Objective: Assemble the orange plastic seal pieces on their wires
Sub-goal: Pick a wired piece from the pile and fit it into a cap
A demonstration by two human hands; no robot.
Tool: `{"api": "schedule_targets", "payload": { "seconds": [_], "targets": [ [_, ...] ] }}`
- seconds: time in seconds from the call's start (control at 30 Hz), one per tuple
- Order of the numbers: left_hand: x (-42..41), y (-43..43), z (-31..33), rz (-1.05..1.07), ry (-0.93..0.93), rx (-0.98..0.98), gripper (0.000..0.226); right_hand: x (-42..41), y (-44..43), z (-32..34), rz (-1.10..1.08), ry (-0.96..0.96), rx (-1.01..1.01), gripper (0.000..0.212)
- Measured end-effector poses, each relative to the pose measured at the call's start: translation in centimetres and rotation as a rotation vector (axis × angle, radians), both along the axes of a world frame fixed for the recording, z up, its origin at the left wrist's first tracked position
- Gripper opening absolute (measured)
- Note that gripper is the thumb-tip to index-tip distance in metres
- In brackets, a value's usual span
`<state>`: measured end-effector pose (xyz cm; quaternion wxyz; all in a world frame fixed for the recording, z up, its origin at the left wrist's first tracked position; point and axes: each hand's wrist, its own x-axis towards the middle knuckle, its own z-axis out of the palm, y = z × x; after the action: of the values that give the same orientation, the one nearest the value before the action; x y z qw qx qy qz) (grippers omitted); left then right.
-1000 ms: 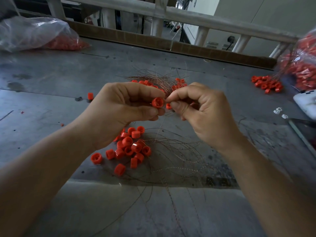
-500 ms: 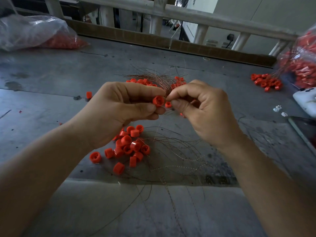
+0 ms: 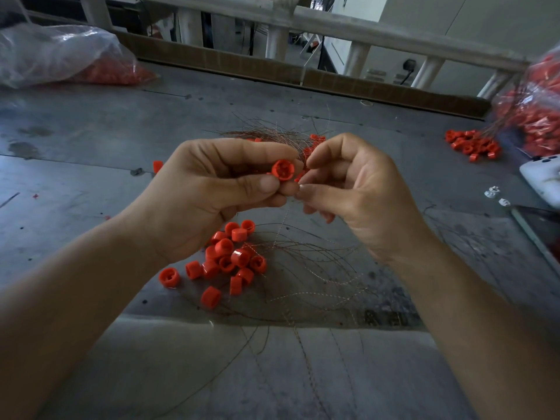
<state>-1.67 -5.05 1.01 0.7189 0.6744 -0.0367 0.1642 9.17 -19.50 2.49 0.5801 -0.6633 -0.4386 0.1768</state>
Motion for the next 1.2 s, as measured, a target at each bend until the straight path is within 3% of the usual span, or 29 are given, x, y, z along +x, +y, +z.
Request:
{"api": "schedule_targets", "payload": {
  "seconds": [0.13, 0.23, 0.4, 0.53, 0.63, 0.77, 0.9, 1.0, 1.07, 1.2],
  "targets": [
    [0.2, 0.2, -0.4, 0.008, 0.037, 0.068, 0.046, -0.2, 0.4, -0.6, 0.052, 0.024, -0.05, 0.033],
    [0.3, 0.3, -0.7, 0.01, 0.045, 0.07, 0.047, 0.2, 0.3, -0.5, 0.046, -0.02, -0.078, 0.026],
    [0.5, 0.4, -0.9, 0.01, 0.056, 0.064, 0.046, 4.3, -0.8, -0.4, -0.332, -0.122, -0.104, 0.02],
    [0.4, 0.2, -0.8, 0.009, 0.06, 0.043, 0.046, 7.5, -1.7, -1.7, -0.559, -0.34, -0.362, 0.012],
    [0.3, 0.2, -0.6, 0.0, 0.041, 0.013, 0.037, 8.4, -1.5, -3.1, -0.59, -0.443, -0.527, 0.009],
    [0.2, -0.3, -0.3, -0.024, 0.006, -0.184, 0.026, 8.6, -1.2, -3.7, -0.603, -0.459, -0.557, 0.02],
    [0.2, -0.5, -0.1, -0.009, 0.011, -0.204, 0.026, 8.7, -0.9, -4.2, -0.558, -0.514, -0.626, 0.019],
    [0.2, -0.6, -0.1, -0.01, 0.02, -0.193, 0.026, 8.8, -0.8, -4.2, -0.566, -0.514, -0.618, 0.006],
    [0.2, -0.6, -0.1, -0.006, 0.026, -0.177, 0.026, 9.0, -0.9, -4.1, -0.577, -0.488, -0.592, 0.011],
    [0.2, -0.6, -0.2, 0.01, 0.059, -0.122, 0.029, 8.7, -1.4, -2.8, -0.568, -0.251, -0.357, 0.013]
  ]
}}
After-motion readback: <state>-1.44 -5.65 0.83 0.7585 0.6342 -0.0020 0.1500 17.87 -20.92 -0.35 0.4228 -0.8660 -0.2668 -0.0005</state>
